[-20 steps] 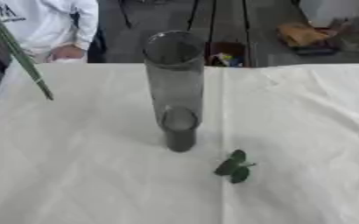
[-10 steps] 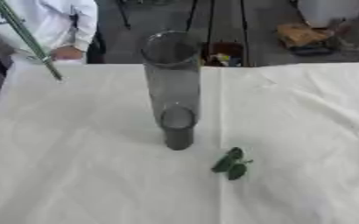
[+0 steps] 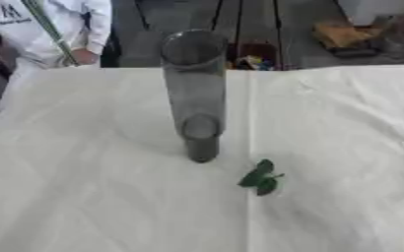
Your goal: Arrange flowers into the vase.
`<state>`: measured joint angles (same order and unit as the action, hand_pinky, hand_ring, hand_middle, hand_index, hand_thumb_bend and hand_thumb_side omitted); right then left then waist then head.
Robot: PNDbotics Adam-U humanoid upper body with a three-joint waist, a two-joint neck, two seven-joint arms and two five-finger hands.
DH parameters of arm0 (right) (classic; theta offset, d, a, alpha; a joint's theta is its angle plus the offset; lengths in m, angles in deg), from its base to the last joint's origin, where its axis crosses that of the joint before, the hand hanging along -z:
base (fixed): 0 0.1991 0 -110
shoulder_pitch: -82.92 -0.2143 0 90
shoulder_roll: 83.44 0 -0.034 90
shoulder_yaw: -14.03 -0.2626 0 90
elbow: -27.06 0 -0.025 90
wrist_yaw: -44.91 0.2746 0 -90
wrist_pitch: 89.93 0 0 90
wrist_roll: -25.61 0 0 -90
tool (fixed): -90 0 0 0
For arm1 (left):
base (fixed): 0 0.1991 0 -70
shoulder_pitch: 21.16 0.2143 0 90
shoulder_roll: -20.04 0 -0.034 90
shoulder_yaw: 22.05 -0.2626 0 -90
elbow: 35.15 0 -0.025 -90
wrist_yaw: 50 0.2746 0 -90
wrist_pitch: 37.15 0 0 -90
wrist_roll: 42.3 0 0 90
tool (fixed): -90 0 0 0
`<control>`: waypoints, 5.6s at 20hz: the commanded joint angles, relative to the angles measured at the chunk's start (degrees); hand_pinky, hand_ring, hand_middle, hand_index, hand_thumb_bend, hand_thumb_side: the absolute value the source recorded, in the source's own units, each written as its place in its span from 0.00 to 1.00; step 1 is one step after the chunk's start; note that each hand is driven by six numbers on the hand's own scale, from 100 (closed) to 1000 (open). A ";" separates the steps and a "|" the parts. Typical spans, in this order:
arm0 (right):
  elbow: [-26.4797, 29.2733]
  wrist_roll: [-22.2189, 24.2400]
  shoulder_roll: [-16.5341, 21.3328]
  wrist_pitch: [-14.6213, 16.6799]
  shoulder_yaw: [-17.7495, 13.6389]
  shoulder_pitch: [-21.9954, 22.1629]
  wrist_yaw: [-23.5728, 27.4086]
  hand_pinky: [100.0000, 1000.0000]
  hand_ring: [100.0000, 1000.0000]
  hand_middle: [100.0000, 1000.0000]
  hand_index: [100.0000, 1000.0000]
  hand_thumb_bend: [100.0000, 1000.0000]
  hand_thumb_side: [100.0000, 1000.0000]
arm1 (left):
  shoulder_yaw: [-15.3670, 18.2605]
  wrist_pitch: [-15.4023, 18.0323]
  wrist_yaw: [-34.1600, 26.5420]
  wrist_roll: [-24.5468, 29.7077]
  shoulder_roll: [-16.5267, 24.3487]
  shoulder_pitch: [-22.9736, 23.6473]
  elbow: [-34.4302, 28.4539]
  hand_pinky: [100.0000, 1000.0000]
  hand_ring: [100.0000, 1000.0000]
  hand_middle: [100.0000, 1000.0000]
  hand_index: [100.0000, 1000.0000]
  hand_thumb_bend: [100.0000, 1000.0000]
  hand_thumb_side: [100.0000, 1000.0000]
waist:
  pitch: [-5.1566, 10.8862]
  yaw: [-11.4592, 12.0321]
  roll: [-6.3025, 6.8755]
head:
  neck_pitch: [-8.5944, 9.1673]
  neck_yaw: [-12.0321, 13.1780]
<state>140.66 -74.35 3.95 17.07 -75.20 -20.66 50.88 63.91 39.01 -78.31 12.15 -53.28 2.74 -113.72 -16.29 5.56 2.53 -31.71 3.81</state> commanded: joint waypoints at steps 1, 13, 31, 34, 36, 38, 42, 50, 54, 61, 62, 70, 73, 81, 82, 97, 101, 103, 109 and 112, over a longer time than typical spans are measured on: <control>0.98 1.04 1.30 2.03 0.15 -0.57 1.04 0.73 0.69 0.56 0.73 0.00 1.00 | 0.30 0.37 -0.73 -0.20 0.55 -2.18 -0.21 0.00 0.00 0.00 0.00 0.00 0.77 | 1.63 -0.06 0.16 | -0.70 0.28; 0.98 3.30 2.72 9.88 0.24 -1.39 3.91 0.69 0.66 0.56 0.72 0.00 1.00 | 0.08 2.08 -4.33 -1.11 -1.22 -4.94 -0.29 0.00 0.00 0.00 0.00 0.00 0.78 | 2.60 -1.12 0.92 | -1.80 1.29; 0.98 4.32 3.07 8.62 1.14 -1.60 5.10 0.70 0.67 0.57 0.72 0.00 1.00 | -0.43 4.54 -8.17 -1.85 -5.93 -9.57 0.50 0.00 0.00 0.00 0.00 0.00 0.78 | 2.11 -3.70 1.97 | -1.07 3.11; 0.98 4.47 3.05 8.42 1.24 -1.55 5.15 0.70 0.67 0.57 0.72 0.00 1.00 | -0.59 4.59 -8.26 -1.82 -6.06 -9.82 0.49 0.00 0.00 0.00 0.00 0.00 0.79 | 1.95 -3.97 2.04 | -1.02 3.26; 0.98 4.44 3.06 8.29 1.22 -1.50 5.21 0.71 0.67 0.57 0.72 0.00 1.00 | -0.70 4.48 -8.23 -1.81 -6.11 -9.90 0.53 0.00 0.00 0.00 0.00 0.00 0.79 | 1.84 -4.06 2.11 | -0.83 3.41; 0.98 4.47 3.02 8.08 1.31 -1.52 5.28 0.71 0.67 0.57 0.72 0.00 1.00 | -0.81 4.39 -8.14 -1.84 -6.20 -9.96 0.55 0.00 0.00 0.00 0.00 0.00 0.80 | 1.69 -4.13 2.19 | -0.69 3.57; 0.98 4.57 2.90 7.84 1.36 -1.62 5.25 0.71 0.67 0.57 0.72 0.00 1.00 | -1.14 4.17 -7.73 -1.75 -6.25 -9.75 0.58 0.00 0.00 0.00 0.00 0.00 0.80 | 1.37 -4.49 2.29 | -0.42 3.71; 0.98 4.43 2.68 7.41 1.41 -1.79 5.06 0.71 0.68 0.57 0.73 0.00 1.00 | -1.65 3.77 -7.06 -1.45 -6.90 -9.28 0.53 0.00 0.00 0.00 0.00 0.00 0.81 | 0.81 -5.36 2.55 | 0.32 3.76; 0.98 4.30 2.57 7.28 1.38 -1.97 5.10 0.72 0.68 0.57 0.72 0.00 1.00 | -2.22 3.49 -6.66 -1.23 -7.33 -8.60 0.20 0.00 0.00 0.00 0.00 0.00 0.82 | 0.49 -5.77 2.71 | 0.72 3.88; 0.98 4.21 2.39 7.02 1.32 -2.03 4.97 0.72 0.68 0.57 0.72 0.00 1.00 | -2.85 2.85 -5.98 -1.39 -7.68 -8.17 -0.13 0.00 0.00 0.00 0.00 0.00 0.82 | 0.07 -5.89 2.85 | 0.90 4.08; 0.98 4.16 2.37 7.01 1.30 -2.06 4.96 0.72 0.68 0.57 0.72 0.00 1.00 | -2.91 2.77 -5.92 -1.39 -7.69 -8.09 -0.17 0.00 0.00 0.00 0.00 0.00 0.82 | 0.04 -5.89 2.86 | 0.91 4.11; 0.98 4.03 2.19 7.01 1.24 -2.28 4.81 0.72 0.68 0.57 0.72 0.00 1.00 | -3.49 2.34 -4.53 -1.46 -7.96 -7.14 0.30 0.00 0.00 0.00 0.00 0.00 0.82 | -0.56 -6.26 2.85 | 1.20 4.22; 0.98 4.01 2.12 7.02 1.22 -2.39 4.74 0.72 0.68 0.57 0.73 0.00 1.00 | -3.65 2.31 -4.04 -1.20 -8.01 -6.75 0.27 0.00 0.00 0.00 0.00 0.00 0.82 | -0.83 -6.36 2.79 | 1.35 4.37; 0.98 4.09 1.89 7.02 1.29 -2.79 4.64 0.73 0.68 0.56 0.73 0.00 1.00 | -3.99 2.31 -3.67 -1.03 -8.56 -5.82 -0.02 0.00 0.00 0.00 0.00 0.00 0.82 | -1.34 -6.71 2.50 | 1.96 4.70; 0.98 4.10 1.86 7.02 1.29 -2.82 4.64 0.73 0.68 0.56 0.73 0.00 1.00 | -4.00 2.35 -3.61 -0.97 -8.60 -5.76 0.00 0.00 0.00 0.00 0.00 0.00 0.82 | -1.39 -6.76 2.49 | 2.05 4.83; 0.98 4.30 1.70 7.00 1.37 -3.15 4.35 0.73 0.69 0.56 0.73 0.00 1.00 | -4.23 3.18 -1.76 -0.29 -8.57 -5.14 0.72 0.00 0.00 0.00 0.00 0.00 0.82 | -2.27 -7.34 2.68 | 3.28 5.11; 0.98 4.33 1.66 6.96 1.37 -3.25 4.25 0.73 0.69 0.56 0.73 0.00 1.00 | -4.42 3.01 -1.21 0.09 -8.65 -4.85 1.35 0.00 0.00 0.00 0.00 0.00 0.82 | -2.57 -7.54 2.76 | 3.61 5.15; 0.98 4.34 1.61 6.95 1.37 -3.35 4.20 0.73 0.69 0.56 0.73 0.00 1.00 | -4.47 3.12 -1.10 0.30 -8.82 -4.71 1.49 0.00 0.00 0.00 0.00 0.00 0.82 | -2.74 -7.67 2.74 | 3.75 5.17; 0.98 4.33 1.46 6.82 1.35 -3.47 4.10 0.73 0.69 0.56 0.73 0.00 1.00 | -4.92 3.16 -0.24 0.90 -8.88 -4.28 1.23 0.00 0.00 0.00 0.00 0.00 0.82 | -3.05 -7.69 2.65 | 3.82 5.05; 0.98 4.31 1.42 6.80 1.32 -3.48 4.06 0.73 0.69 0.56 0.73 0.00 1.00 | -5.10 3.03 0.09 0.92 -8.91 -4.03 0.91 0.00 0.00 0.00 0.00 0.00 0.83 | -3.08 -7.66 2.57 | 3.79 5.07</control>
<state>140.66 -70.11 4.94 23.88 -73.79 -23.67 55.12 58.64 42.04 -78.67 12.87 -63.24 -0.32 -111.96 -20.46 -2.16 5.46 -28.42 8.77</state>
